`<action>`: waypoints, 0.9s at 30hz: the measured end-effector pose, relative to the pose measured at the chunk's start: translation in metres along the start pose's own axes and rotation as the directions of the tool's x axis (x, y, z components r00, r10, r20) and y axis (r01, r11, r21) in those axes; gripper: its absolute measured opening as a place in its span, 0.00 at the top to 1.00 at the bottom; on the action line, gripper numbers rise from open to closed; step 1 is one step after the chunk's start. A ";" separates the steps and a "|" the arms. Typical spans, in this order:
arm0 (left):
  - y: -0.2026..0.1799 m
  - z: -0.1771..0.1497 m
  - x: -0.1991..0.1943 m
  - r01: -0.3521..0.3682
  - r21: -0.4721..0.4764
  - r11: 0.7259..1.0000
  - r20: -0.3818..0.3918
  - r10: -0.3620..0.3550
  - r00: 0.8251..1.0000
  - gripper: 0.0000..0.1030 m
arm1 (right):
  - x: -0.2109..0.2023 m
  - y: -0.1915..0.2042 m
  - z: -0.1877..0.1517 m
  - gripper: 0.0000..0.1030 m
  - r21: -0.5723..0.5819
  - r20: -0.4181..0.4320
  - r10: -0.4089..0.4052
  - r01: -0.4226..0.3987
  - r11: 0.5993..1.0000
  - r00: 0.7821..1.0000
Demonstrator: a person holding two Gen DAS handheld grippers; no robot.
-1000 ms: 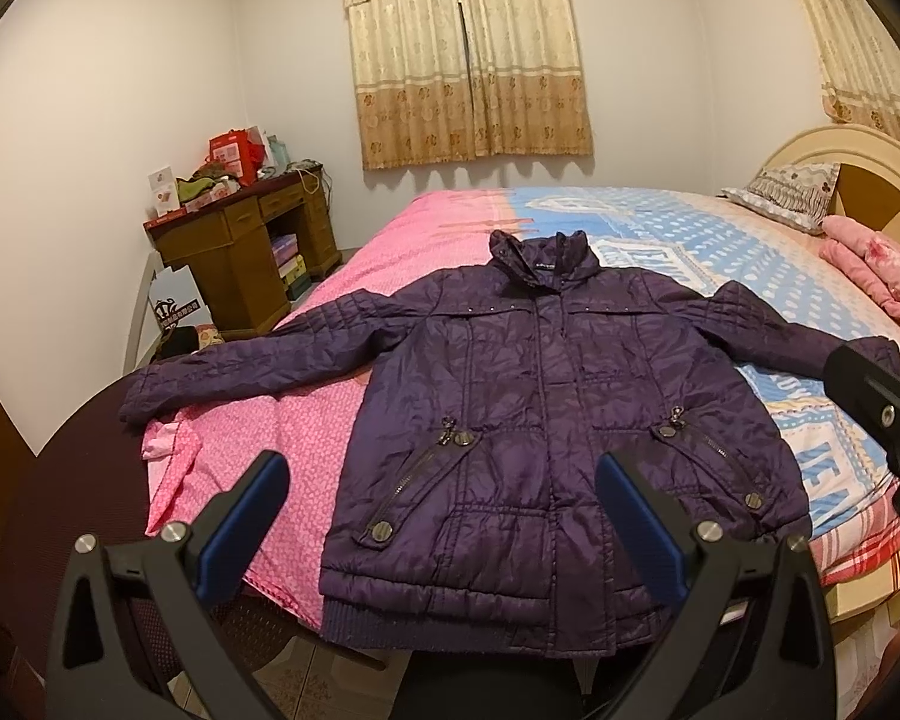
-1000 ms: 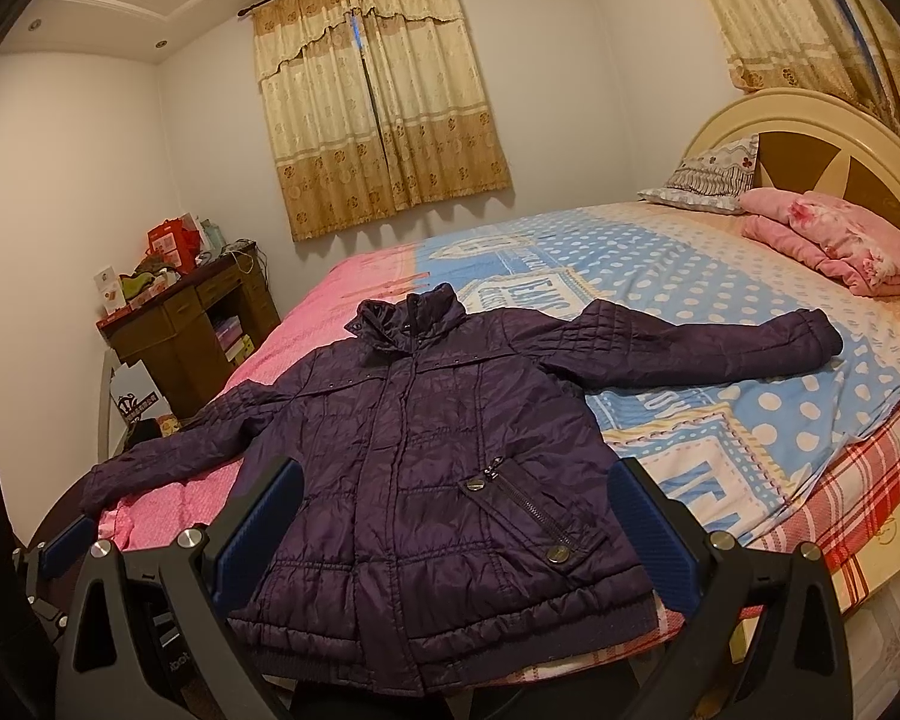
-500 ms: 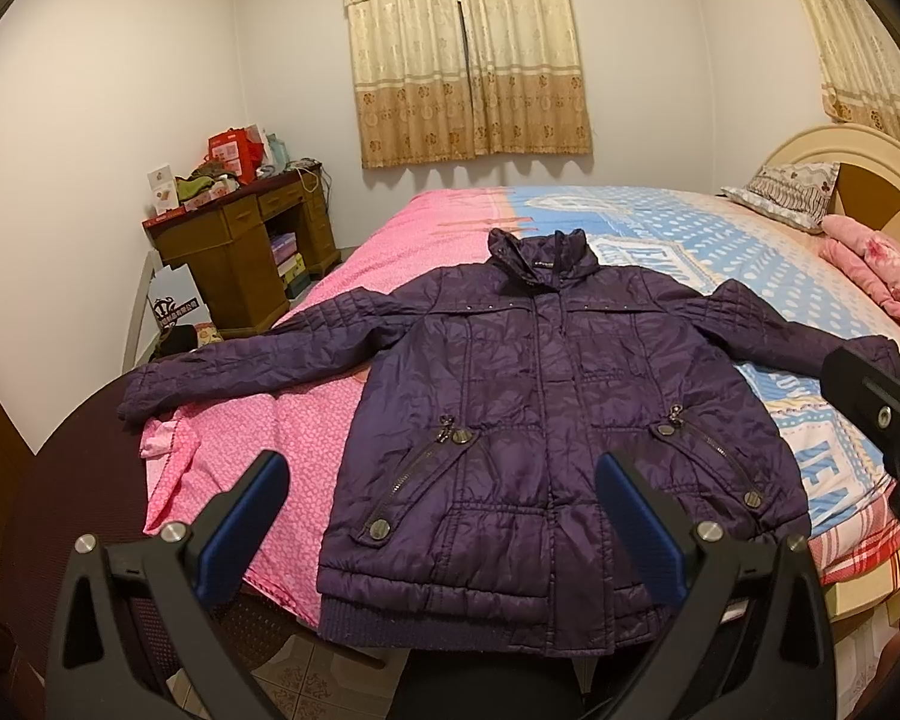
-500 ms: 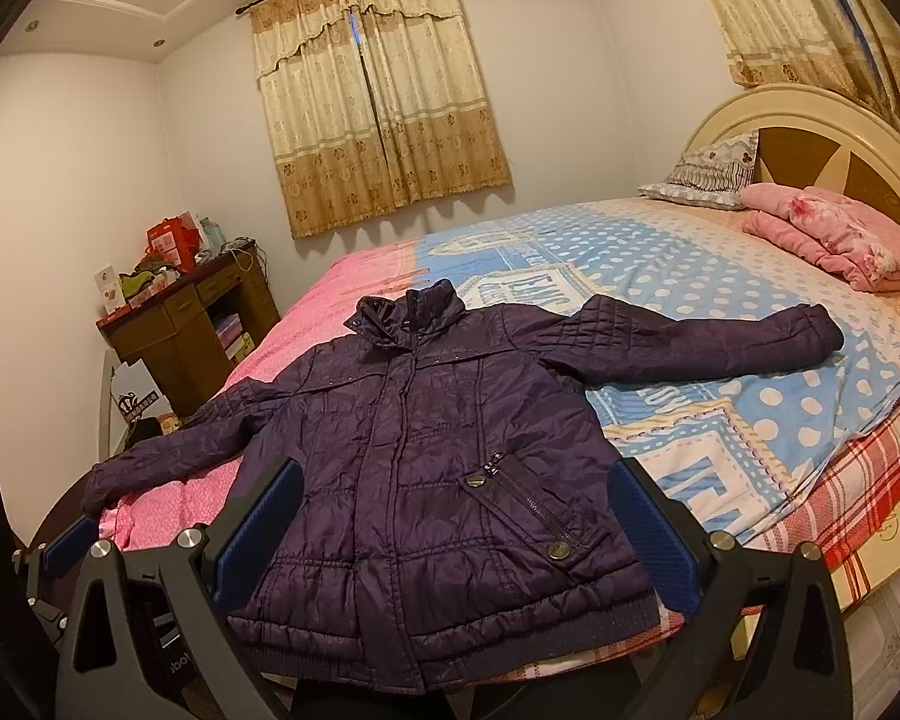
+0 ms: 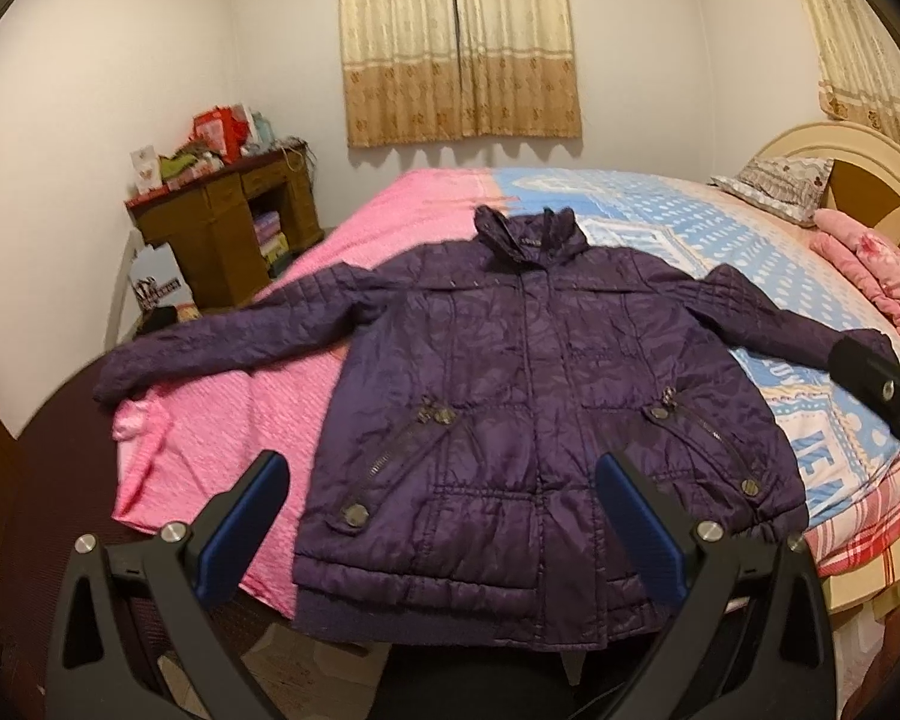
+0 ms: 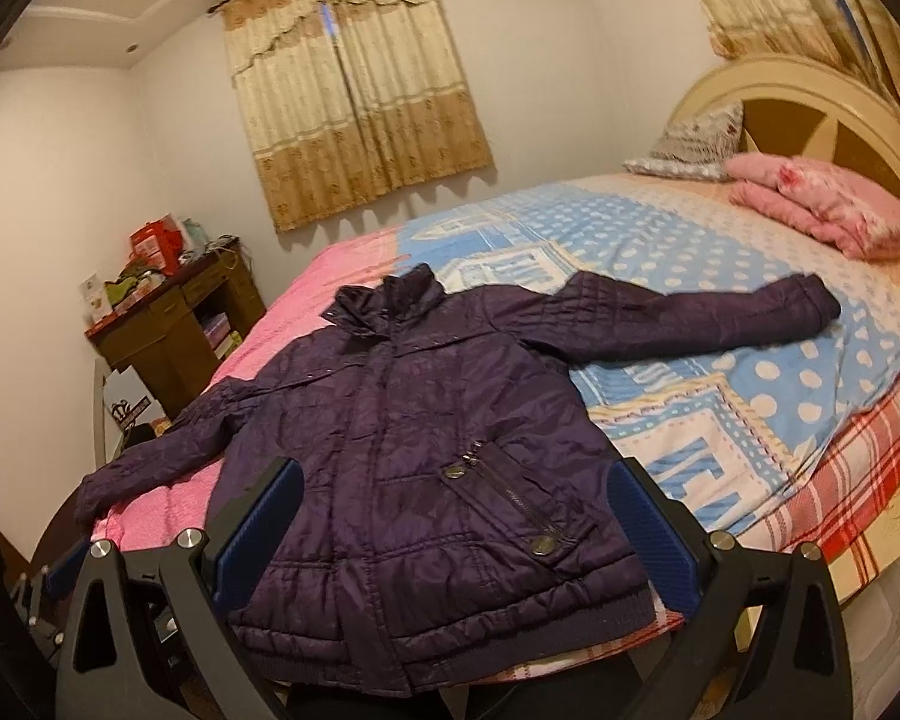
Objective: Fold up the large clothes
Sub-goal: 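Grasp the purple jacket's sleeve cuff with the right gripper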
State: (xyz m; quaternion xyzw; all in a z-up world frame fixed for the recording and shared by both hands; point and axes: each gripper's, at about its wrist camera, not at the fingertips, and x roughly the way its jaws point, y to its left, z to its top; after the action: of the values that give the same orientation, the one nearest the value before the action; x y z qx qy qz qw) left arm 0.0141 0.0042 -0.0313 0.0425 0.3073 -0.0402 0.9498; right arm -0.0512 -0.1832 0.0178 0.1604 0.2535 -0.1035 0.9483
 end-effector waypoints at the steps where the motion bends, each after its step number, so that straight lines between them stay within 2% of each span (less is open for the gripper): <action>1: 0.001 -0.001 0.005 0.014 -0.006 1.000 -0.010 -0.014 1.000 0.00 | 0.006 -0.006 0.002 0.01 0.013 -0.012 -0.005 0.005 1.000 1.000; 5: 0.007 -0.002 0.026 0.044 -0.043 0.998 -0.047 -0.046 0.998 0.00 | 0.030 -0.042 0.010 0.02 0.100 -0.043 -0.016 0.020 0.995 0.999; 9: 0.015 0.005 0.052 0.044 -0.091 0.995 -0.098 -0.053 0.994 0.00 | 0.049 -0.096 0.026 0.03 0.226 -0.049 -0.036 0.047 0.973 0.998; 12: 0.018 0.013 0.071 0.023 -0.099 0.995 -0.119 -0.034 0.992 0.00 | 0.056 -0.144 0.046 0.16 0.326 -0.012 -0.053 0.054 0.944 0.999; 14: 0.019 0.020 0.083 0.003 -0.086 0.996 -0.121 -0.013 0.993 0.00 | 0.058 -0.183 0.065 0.16 0.392 0.034 -0.083 0.063 0.918 0.996; 15: 0.020 0.024 0.089 -0.006 -0.082 0.997 -0.120 -0.003 0.993 0.00 | 0.060 -0.203 0.071 0.16 0.439 0.047 -0.086 0.057 0.897 0.995; 17: 0.022 0.032 0.104 -0.030 -0.084 0.996 -0.115 0.020 0.993 0.00 | 0.066 -0.258 0.082 0.16 0.570 0.054 -0.129 0.076 0.818 0.990; 21: 0.028 0.045 0.134 -0.071 -0.098 0.993 -0.115 0.060 0.992 0.00 | 0.091 -0.357 0.090 0.16 0.728 0.059 -0.168 0.073 0.681 0.984; 24: 0.034 0.052 0.156 -0.076 -0.124 0.989 -0.142 0.058 0.988 0.00 | 0.116 -0.402 0.090 0.16 0.772 0.007 -0.218 0.134 0.622 0.976; 27: 0.040 0.056 0.176 -0.076 -0.155 0.985 -0.174 0.049 0.984 0.00 | 0.141 -0.431 0.089 0.16 0.803 -0.032 -0.222 0.157 0.574 0.975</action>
State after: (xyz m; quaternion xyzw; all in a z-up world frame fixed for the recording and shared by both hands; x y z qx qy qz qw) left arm 0.1928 0.0290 -0.0874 -0.0214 0.3877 0.0183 0.9213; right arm -0.0110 -0.6304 -0.0903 0.5370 0.1611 -0.3126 0.7668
